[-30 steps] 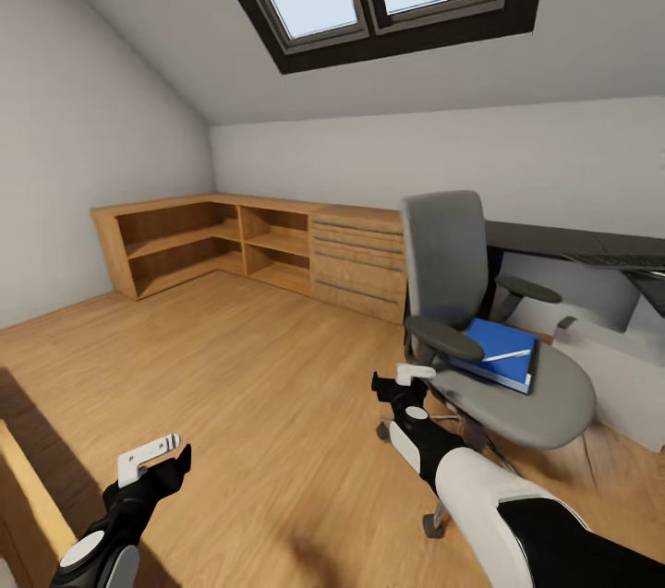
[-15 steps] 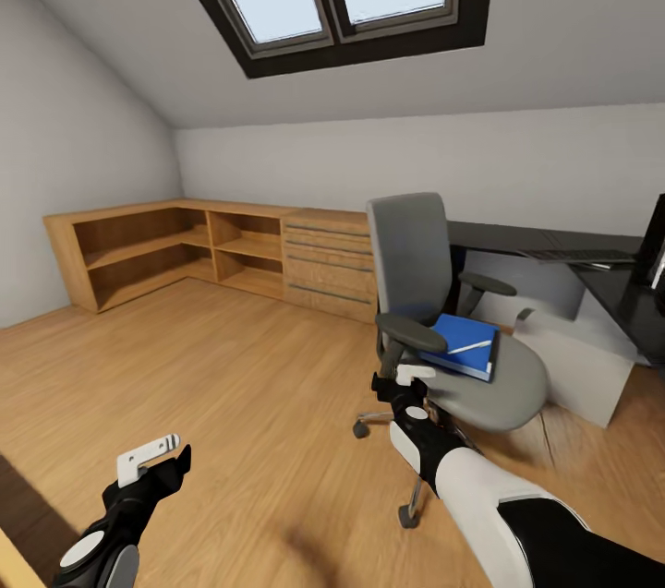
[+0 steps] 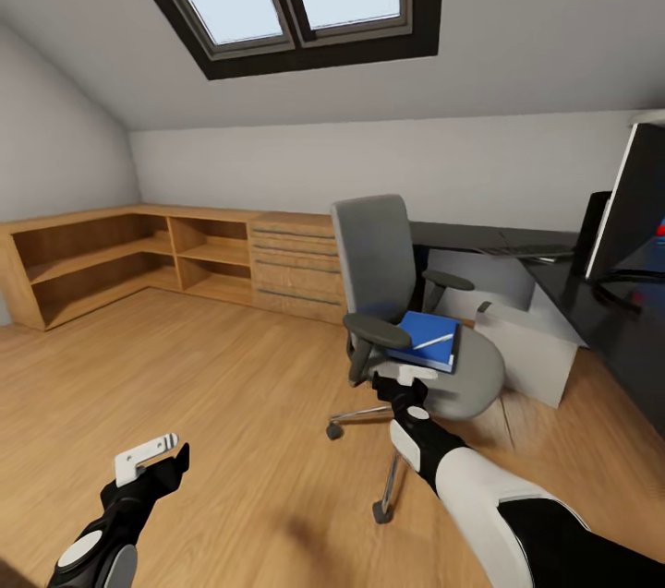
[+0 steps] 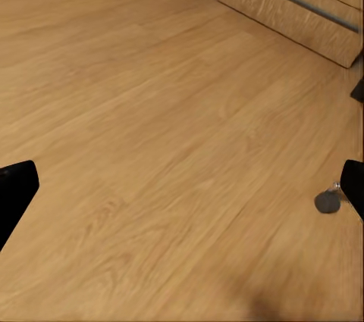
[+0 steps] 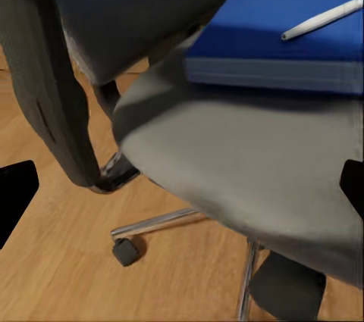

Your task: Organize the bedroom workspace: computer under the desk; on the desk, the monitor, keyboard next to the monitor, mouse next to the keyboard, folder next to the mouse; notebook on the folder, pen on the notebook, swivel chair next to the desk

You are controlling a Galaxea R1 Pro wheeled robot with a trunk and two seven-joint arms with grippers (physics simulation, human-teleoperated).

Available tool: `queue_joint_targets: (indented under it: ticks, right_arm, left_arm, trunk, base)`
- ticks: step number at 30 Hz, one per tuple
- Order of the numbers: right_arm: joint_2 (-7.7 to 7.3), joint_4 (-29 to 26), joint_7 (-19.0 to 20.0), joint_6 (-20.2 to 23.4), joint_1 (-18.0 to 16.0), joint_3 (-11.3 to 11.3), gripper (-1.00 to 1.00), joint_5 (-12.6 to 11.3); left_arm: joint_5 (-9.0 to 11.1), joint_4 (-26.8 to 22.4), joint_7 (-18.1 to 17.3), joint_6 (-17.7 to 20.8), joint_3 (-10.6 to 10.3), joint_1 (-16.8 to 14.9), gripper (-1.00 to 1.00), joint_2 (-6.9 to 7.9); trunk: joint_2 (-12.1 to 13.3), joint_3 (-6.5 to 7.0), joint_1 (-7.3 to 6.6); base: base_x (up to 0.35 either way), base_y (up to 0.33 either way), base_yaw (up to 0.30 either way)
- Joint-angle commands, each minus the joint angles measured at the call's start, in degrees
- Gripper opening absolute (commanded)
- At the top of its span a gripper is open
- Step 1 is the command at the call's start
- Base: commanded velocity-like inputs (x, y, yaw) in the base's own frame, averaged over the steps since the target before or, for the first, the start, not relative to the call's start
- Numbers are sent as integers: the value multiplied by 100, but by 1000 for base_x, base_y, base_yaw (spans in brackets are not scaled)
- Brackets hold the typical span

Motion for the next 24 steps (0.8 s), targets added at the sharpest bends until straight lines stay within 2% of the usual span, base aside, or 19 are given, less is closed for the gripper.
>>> queue_joint_targets:
  ticks: [1,8,10,18,21,24]
  right_arm:
    - [2,5,-3,-33,-7,15,100,-91]
    - [2,-27,-9,-51,-4,1,100,-206]
    - [2,-31,-11,-134,-4,-5,100,-247]
    - [2,-32,-18,-268,-5,-5,100,-515]
    - [2,-27,-19,-286,-5,-8,100,-725]
    - [-16,-20,-20,-328,-4,-7,100,-906]
  left_arm:
    - [61,-12,34,21,6,-1,100,-2]
    - [61,-22,40,17,35,2,100,-1]
    - [68,-24,40,16,191,0,100,-1]
    - [70,-25,41,16,340,-1,100,-1]
    - [82,-25,35,14,647,1,100,-6]
    - [85,-25,33,13,747,2,100,-8]
  trunk:
    - [-3,-2,-1]
    - [-3,24,-1]
    - [-3,31,-1]
    - [-3,60,-1]
    - [-3,71,-1]
    - [-3,82,-1]
  base:
    - [0,0,-250]
    - [0,0,-253]
    - [0,0,-256]
    - [0,0,-259]
    - [0,0,-260]
    - [0,0,-260]
